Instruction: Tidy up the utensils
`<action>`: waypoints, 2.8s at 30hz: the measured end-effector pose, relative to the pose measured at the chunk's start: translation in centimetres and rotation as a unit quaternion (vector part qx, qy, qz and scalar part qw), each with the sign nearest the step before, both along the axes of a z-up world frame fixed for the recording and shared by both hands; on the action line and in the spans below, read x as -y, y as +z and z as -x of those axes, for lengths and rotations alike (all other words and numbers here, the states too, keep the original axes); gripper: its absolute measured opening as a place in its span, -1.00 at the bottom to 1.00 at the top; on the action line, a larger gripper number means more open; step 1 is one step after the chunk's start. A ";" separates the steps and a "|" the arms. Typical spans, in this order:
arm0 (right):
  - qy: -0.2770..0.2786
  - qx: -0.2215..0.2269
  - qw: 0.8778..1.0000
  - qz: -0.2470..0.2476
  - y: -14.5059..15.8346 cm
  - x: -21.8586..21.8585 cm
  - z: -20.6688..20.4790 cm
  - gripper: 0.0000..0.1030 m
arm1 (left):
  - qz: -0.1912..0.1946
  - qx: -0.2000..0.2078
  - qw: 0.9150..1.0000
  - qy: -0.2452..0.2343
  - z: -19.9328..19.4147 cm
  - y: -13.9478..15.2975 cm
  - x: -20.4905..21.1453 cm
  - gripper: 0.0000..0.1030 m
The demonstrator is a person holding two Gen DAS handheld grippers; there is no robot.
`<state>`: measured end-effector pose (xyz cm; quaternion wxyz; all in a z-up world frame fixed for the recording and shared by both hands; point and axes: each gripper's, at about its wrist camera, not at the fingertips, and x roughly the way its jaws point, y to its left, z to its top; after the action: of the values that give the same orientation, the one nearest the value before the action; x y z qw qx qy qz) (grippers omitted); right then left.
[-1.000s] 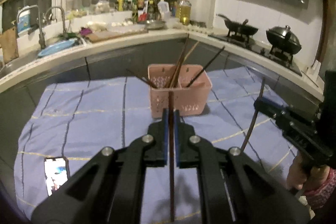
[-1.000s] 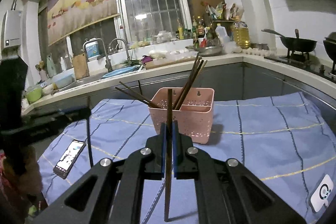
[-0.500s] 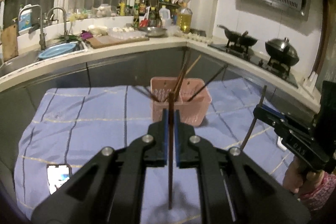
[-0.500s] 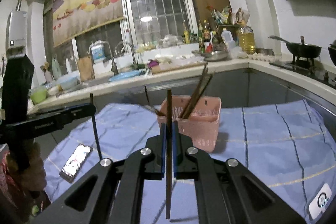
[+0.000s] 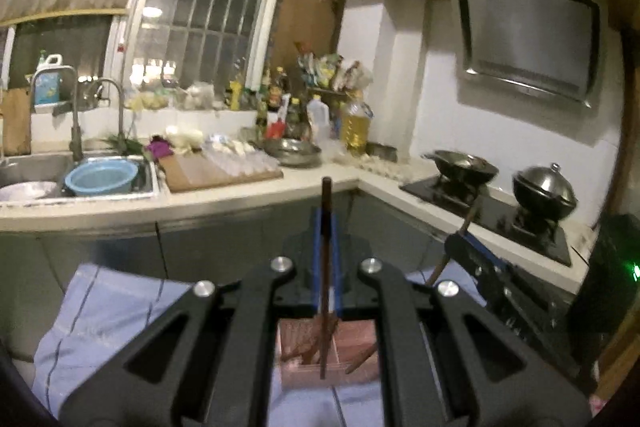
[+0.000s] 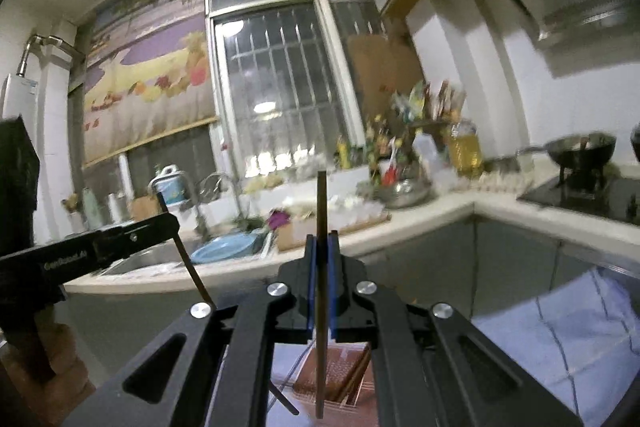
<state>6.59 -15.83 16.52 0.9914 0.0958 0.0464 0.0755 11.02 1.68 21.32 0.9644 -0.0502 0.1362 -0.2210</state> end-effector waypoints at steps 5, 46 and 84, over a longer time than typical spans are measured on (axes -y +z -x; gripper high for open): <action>-0.015 -0.002 0.999 0.031 -2.1 -0.6 -4.0 -0.89 | -0.019 -0.001 1.000 0.023 -4.4 -2.1 2.0 -0.91; -0.034 -0.129 0.985 -0.106 -12.1 0.0 24.0 0.11 | -0.097 -0.060 0.991 0.075 20.1 -13.7 -2.6 0.13; 0.037 -0.151 0.981 -0.114 -11.6 -0.4 20.7 0.11 | -0.139 -0.044 0.979 0.145 17.5 -14.0 -2.5 0.35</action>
<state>-14.11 -15.47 4.96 0.9521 0.2171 0.1901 0.1015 -6.47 4.21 7.29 0.9768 0.0554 0.1996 -0.0551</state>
